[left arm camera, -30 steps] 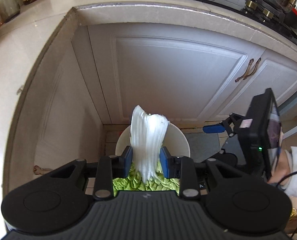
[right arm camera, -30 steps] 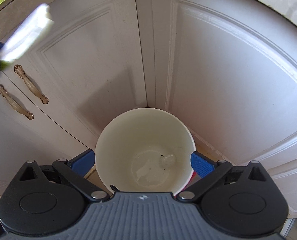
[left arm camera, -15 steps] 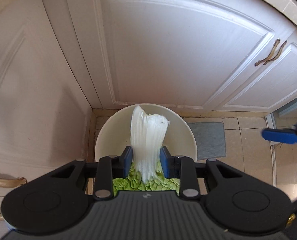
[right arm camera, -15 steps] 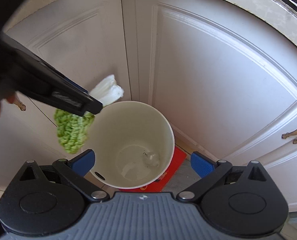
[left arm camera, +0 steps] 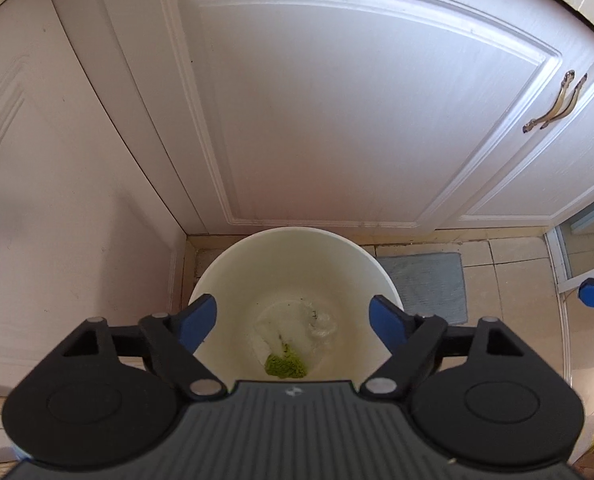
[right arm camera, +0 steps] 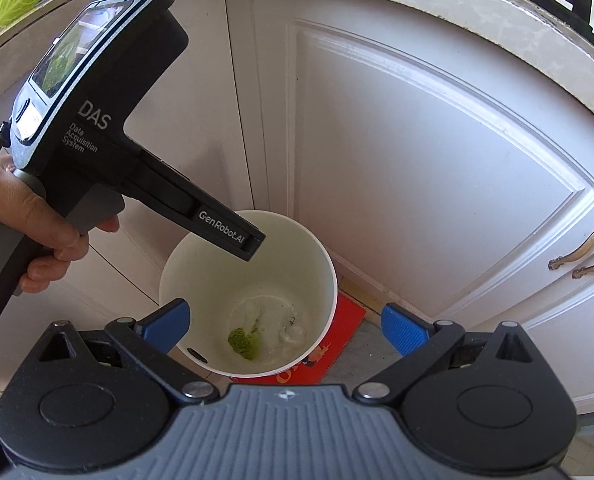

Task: Collect trash
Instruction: 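Open the right tool over the bin while the left tool drops the cabbage leaf, then move both tools back over the counter toward the remaining scraps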

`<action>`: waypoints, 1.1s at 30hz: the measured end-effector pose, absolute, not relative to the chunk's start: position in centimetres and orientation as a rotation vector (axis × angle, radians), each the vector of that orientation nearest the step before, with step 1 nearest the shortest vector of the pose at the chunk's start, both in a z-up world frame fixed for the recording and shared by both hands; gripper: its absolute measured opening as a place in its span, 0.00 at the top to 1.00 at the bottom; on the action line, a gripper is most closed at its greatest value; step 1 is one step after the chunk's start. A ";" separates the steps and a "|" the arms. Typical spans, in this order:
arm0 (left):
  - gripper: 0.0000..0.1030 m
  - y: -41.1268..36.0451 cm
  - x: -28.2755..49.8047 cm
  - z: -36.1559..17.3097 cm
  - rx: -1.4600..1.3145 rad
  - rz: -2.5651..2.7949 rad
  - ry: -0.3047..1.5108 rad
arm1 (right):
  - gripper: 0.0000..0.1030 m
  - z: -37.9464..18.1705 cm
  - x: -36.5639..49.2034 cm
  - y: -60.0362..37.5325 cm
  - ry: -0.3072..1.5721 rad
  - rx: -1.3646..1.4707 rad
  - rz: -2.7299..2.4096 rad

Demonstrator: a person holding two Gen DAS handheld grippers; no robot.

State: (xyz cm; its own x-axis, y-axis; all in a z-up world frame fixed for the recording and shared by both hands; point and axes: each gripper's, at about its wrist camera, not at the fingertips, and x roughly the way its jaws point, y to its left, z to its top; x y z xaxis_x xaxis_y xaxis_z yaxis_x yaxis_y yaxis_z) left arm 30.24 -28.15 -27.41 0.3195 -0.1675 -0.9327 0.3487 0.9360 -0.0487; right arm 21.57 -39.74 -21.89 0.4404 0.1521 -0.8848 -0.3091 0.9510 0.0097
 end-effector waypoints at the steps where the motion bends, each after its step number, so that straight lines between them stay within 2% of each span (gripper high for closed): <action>1: 0.19 -28.1 30.2 -27.3 0.171 -0.342 1.199 | 0.00 -21.7 21.6 -39.8 1.078 -0.161 0.288; 9: 0.17 -27.8 29.7 -24.3 0.157 -0.334 1.156 | 0.00 -20.3 20.9 -39.6 1.068 -0.158 0.288; 22: 0.11 -24.3 24.7 -13.2 0.143 -0.330 0.996 | 0.00 -15.1 20.2 -39.0 1.029 -0.076 0.298; 33: 0.08 -16.8 19.6 -7.0 0.177 -0.227 0.930 | 0.00 -8.5 20.1 -33.3 0.907 -0.299 0.448</action>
State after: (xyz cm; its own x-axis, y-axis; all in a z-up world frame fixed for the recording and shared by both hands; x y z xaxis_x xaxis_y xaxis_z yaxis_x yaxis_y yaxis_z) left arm 19.62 -16.80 -6.96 0.5770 -0.1168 -0.8084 0.2686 0.9618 0.0527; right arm 20.13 -33.27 -8.50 0.5338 0.2461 -0.8090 -0.4929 0.8679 -0.0612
